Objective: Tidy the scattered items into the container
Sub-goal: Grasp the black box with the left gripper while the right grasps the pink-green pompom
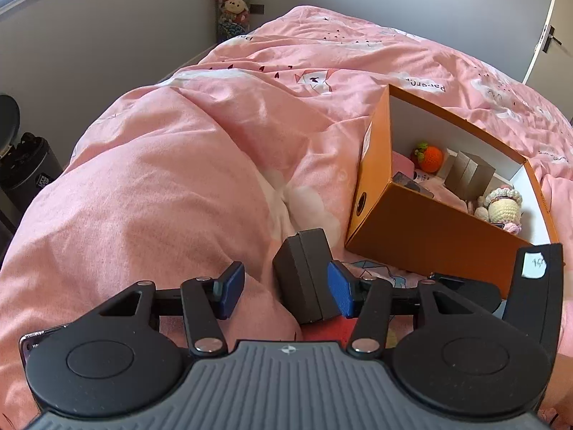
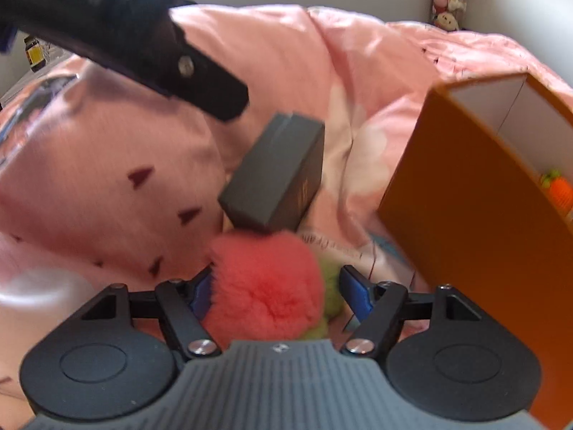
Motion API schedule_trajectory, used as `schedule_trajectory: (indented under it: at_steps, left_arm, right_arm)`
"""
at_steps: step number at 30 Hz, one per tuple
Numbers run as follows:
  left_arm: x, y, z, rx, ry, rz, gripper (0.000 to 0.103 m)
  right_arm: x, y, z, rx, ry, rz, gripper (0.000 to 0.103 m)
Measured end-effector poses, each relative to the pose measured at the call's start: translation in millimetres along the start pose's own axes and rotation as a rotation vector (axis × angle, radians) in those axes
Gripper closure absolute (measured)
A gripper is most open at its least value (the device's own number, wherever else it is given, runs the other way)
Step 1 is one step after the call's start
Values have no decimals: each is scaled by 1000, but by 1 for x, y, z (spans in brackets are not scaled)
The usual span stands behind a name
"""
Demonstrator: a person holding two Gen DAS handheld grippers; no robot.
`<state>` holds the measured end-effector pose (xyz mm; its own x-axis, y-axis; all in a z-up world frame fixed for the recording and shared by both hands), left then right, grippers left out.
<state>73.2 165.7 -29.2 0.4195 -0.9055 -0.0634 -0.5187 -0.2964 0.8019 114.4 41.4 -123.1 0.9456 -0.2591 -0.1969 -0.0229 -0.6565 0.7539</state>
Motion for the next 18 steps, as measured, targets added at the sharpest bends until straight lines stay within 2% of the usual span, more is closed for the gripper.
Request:
schedule_trajectory:
  at_steps: [2,5,7,9,11,12,14,16,18]
  left_arm:
    - [-2,-6,1,-14,15,8,43]
    - [-2,-11,1,-19,34,21,43]
    - [-2,-14,0,-27,35,19,43]
    - [-1,-15,-1,-36,42,22,43]
    - [-2,-15,-3,-24,102,23,42]
    - [2,-16,-3,-24,91,14,41]
    - [15,-15,-2,-23,-8,-5,40]
    - [15,-17,2,-25,6,-24,37]
    - [15,-20,2,-26,35,-9,34]
  right_arm:
    - [3,-6,6,-4,-29,-17,31]
    - [-1,-12,8,-4,1,-18,45]
    - [-6,-14,9,-3,34,-5,50]
    - [-7,-6,7,-6,39,-5,51]
    - [-4,11,1,8,4,-3,51]
    - [-3,19,-1,7,1,4,51]
    - [1,35,1,-3,23,59,51]
    - [12,53,7,4,-3,85,51]
    - [25,68,14,25,-71,83,51]
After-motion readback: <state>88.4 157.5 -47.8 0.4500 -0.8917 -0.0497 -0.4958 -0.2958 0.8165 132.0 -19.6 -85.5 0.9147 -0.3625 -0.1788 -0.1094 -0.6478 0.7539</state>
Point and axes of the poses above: each gripper's, at about its wrist camera, not at the fingertips, and y roughly against the way its jaws point, x to its right, z to its underside, the point moved 1 cm from there along -y, roughly the way its jaws point, and after that the axes turned 9 degrees about -z, right-handed, at the moved point
